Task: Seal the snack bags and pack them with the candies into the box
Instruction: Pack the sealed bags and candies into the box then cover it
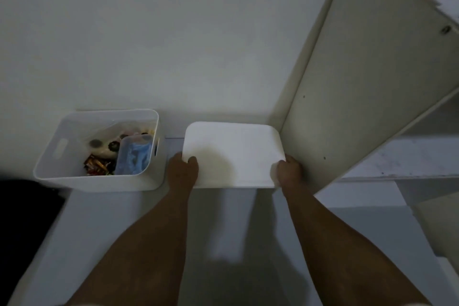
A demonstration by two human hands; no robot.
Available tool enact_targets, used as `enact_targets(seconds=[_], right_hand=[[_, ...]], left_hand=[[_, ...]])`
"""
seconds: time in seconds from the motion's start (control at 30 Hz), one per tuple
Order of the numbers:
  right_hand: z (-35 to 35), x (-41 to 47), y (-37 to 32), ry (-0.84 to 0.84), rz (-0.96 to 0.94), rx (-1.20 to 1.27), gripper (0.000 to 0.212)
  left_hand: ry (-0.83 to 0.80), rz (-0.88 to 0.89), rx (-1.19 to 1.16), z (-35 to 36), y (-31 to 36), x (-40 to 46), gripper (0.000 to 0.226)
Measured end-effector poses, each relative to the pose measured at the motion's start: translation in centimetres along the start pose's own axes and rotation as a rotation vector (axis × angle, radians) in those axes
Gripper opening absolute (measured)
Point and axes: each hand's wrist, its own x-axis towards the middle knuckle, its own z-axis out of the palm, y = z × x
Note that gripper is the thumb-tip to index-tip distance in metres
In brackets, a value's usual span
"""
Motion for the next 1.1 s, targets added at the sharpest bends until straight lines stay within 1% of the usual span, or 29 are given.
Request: enact_targets(seconds=[0.13, 0.23, 0.3, 0.37, 0.43, 0.53, 0.67, 0.73, 0.8, 0.83, 0.93, 1.03, 1.1], right_hand=[[-0.4, -0.6, -2.7, 0.042, -0.029, 0.011, 0.036], [-0.4, -1.5, -4.5, 0.107, -0.032, 0.001, 0.03], [-0.1, -2.4, -5.4, 0.128, -0.023, -0.009, 0.027], [0.6, -3.7, -6.0, 0.121, -0.004, 0.012, 0.021], [2.0, -4.9, -6.2, 0.153, -0.019, 0.047, 0.017], [4.8, -7.1, -6.5, 0.216, -0.041, 0.094, 0.024], [9.8, -11.1, -7.5, 0.228, -0.052, 0.117, 0.013], [12.5, -13.1, -8.1, 0.217, -0.087, 0.122, 0.015], [15.3, -14.5, -8.6, 0.19, -0.112, 0.131, 0.031], [16.6, -15.2, -8.8, 0.167, -0.126, 0.125, 0.034], [20.8, -17.2, -10.2, 0.109, -0.153, 0.1, 0.029], [25.2, -18.6, -11.7, 0.055, -0.188, 0.073, 0.034], [27.7, -19.4, -12.5, 0.013, -0.198, 0.051, 0.036]], left_hand=[[0.004, 0.098, -0.072, -2.8, 3.1, 0.7, 0.035], [0.033, 0.147, -0.078, -5.1, 4.9, 1.8, 0.039], [0.035, 0.127, -0.044, -6.8, 5.6, 2.7, 0.039], [0.024, 0.114, -0.033, -8.6, 5.9, 3.5, 0.034], [0.012, 0.11, -0.026, -10.3, 5.4, 4.2, 0.035], [0.001, 0.124, -0.028, -12.7, 3.8, 5.5, 0.04], [-0.004, 0.102, -0.043, -16.9, 1.6, 7.6, 0.038], [0.007, 0.099, -0.039, -19.2, 0.3, 8.8, 0.038], [0.019, 0.108, -0.029, -21.7, -1.5, 10.2, 0.037], [0.022, 0.105, -0.024, -23.0, -2.7, 10.8, 0.035], [0.045, 0.088, -0.036, -26.4, -6.4, 13.0, 0.034], [0.09, 0.059, -0.012, -29.5, -9.8, 15.1, 0.041], [0.077, 0.012, 0.01, -31.0, -11.8, 16.4, 0.043]])
